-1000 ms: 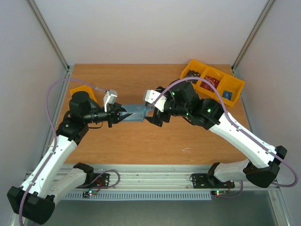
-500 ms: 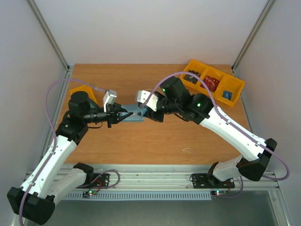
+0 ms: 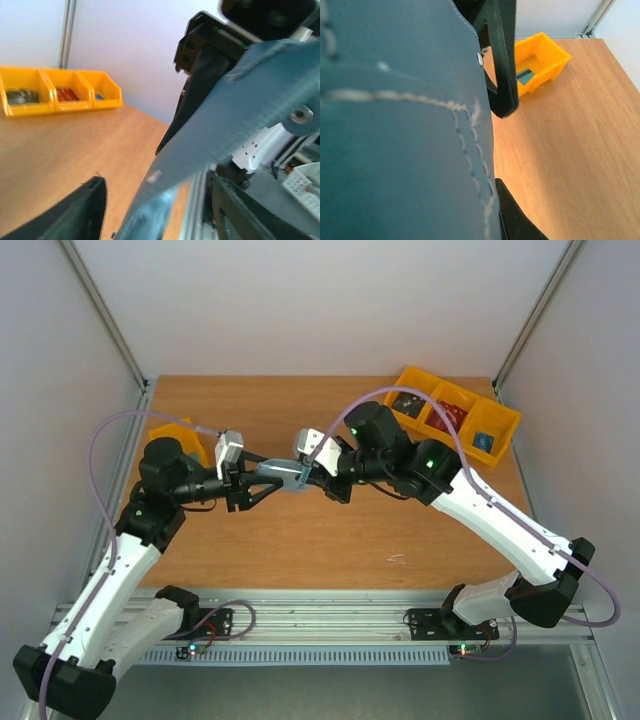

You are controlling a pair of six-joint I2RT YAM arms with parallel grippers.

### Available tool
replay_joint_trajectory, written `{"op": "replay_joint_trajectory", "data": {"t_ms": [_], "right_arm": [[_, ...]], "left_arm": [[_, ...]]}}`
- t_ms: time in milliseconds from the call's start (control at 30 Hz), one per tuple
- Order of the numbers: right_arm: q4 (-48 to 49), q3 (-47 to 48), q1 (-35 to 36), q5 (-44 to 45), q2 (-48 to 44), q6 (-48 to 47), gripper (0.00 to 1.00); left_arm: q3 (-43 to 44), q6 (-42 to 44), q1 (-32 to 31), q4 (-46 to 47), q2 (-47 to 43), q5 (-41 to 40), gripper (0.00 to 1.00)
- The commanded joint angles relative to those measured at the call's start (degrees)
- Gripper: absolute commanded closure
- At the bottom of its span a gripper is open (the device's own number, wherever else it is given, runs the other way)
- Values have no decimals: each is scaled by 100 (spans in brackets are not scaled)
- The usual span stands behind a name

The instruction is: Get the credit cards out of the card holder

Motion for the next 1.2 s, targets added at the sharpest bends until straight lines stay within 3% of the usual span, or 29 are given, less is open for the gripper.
{"op": "replay_joint_trajectory", "data": {"t_ms": [0, 133, 300, 467, 800, 867, 1167], "right_arm": [[460, 203, -393, -355, -302, 908, 99], [1053, 216, -923, -1453, -526, 2133, 99], [1512, 527, -969, -2312, -500, 3000, 99], [2402, 483, -974, -2422, -512, 3870, 99], [2878, 256, -966, -2661, -360, 4151, 99], [2910, 269, -945, -2748, -298, 4187, 99], [2686, 276, -917, -2630, -251, 3925, 99]], "left_arm": [[-40, -265, -14, 678, -356, -66, 36], [-107, -81, -7, 952, -604, -266, 33], [153, 3, -20, 1238, -486, -160, 33], [378, -77, -75, 1816, -309, 35, 31], [530, -126, -270, 2275, -167, -132, 30], [627, -223, -323, 2424, -86, -218, 37], [743, -278, -443, 2529, 60, -132, 85]]}}
